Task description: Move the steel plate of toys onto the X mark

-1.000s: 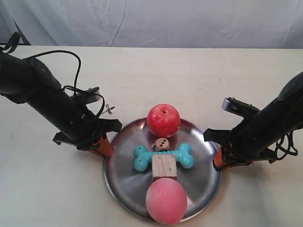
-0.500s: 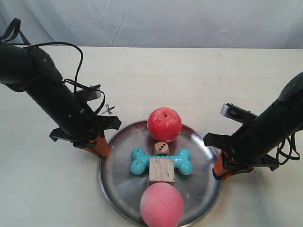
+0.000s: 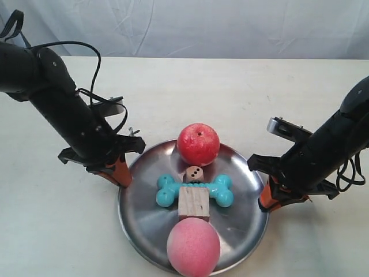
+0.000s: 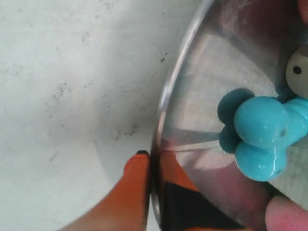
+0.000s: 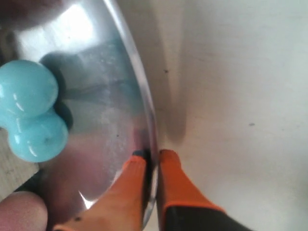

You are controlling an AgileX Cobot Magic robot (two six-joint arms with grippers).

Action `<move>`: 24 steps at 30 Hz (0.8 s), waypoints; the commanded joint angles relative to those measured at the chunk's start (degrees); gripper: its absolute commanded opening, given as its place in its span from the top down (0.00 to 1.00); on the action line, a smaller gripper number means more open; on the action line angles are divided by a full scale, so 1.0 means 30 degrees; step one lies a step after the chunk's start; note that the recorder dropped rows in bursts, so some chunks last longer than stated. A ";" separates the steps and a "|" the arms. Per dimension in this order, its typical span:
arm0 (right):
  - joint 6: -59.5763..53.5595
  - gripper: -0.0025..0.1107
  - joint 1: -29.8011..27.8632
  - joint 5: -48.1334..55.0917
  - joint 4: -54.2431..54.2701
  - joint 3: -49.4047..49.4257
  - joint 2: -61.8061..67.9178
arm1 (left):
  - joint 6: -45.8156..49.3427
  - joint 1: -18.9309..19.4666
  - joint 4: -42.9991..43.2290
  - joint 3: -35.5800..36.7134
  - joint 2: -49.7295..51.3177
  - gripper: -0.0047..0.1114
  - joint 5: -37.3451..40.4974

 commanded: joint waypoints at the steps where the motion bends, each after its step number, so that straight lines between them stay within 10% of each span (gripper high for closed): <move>1: -0.0137 0.98 0.0266 0.1254 0.1661 -0.0288 -0.0285 | 0.0160 -0.0435 -0.2366 -0.0401 -0.0453 0.96 0.1766; 24: 0.0324 0.98 0.0266 0.3184 0.0788 -0.1717 -0.0285 | -0.0196 -0.0435 -0.1301 -0.1874 -0.0453 0.96 0.4006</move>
